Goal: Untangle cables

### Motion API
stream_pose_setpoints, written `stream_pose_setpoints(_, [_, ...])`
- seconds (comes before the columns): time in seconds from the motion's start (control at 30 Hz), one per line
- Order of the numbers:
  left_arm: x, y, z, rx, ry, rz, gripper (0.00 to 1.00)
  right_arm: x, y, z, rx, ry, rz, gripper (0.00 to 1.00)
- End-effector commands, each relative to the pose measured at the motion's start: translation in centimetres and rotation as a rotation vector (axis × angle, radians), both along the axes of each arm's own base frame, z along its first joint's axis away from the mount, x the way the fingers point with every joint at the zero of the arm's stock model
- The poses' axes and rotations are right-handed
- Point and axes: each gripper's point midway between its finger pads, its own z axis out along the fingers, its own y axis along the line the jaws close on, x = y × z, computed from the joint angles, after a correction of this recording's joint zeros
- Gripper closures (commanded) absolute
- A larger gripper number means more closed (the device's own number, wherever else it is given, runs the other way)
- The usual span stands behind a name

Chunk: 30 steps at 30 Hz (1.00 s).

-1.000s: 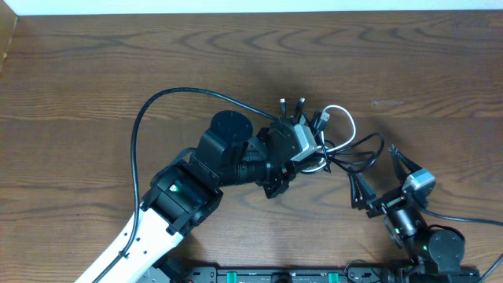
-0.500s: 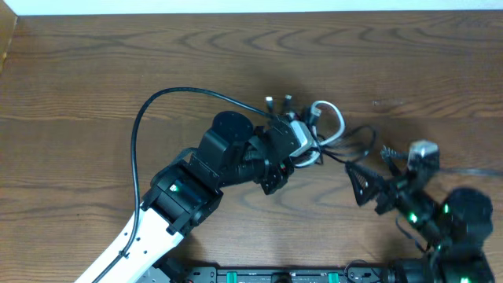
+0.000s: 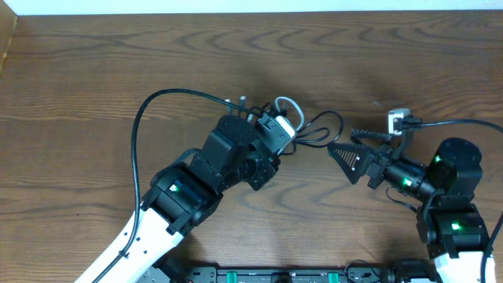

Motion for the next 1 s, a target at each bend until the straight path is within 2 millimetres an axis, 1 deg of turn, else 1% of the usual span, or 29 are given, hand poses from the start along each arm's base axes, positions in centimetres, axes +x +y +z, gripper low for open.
stream_pose_setpoints(0.0, [0.9,1.4,0.7,0.053,-0.046,0.064,0.92,-0.4,0.4,0.9,0.071,0.059,0.031,0.03])
stream_pose_setpoints(0.17, [0.3,1.8,-0.1,0.084,-0.012,0.062,0.92,-0.7,0.6,1.2,0.079,0.052,0.054,0.04])
stream_pose_setpoints(0.37, [-0.1,1.4,-0.1,0.068,0.003,0.037,0.92,-0.5,0.6,1.6,0.095,0.05,0.043,0.05])
stream_pose_setpoints(0.5, [-1.2,0.3,-0.2,0.024,0.045,-0.033,0.92,-0.3,0.6,2.1,0.104,0.032,0.038,0.04])
stream_pose_setpoints(0.53, [-1.7,-0.3,-0.3,0.007,0.068,-0.065,0.93,-0.2,0.6,2.3,0.104,0.022,0.039,0.04])
stream_pose_setpoints(0.63, [-2.3,-1.1,-0.7,-0.009,0.103,-0.118,0.92,-0.2,0.6,2.4,0.104,0.015,0.038,0.05])
stream_pose_setpoints(0.83, [-4.0,-2.9,-1.5,-0.008,0.111,-0.322,0.92,0.5,0.1,2.1,0.089,0.018,-0.009,0.05])
stream_pose_setpoints(0.97, [-4.2,-3.2,-1.7,0.012,0.079,-0.387,0.92,0.9,-0.3,1.8,0.076,0.015,-0.037,0.07])
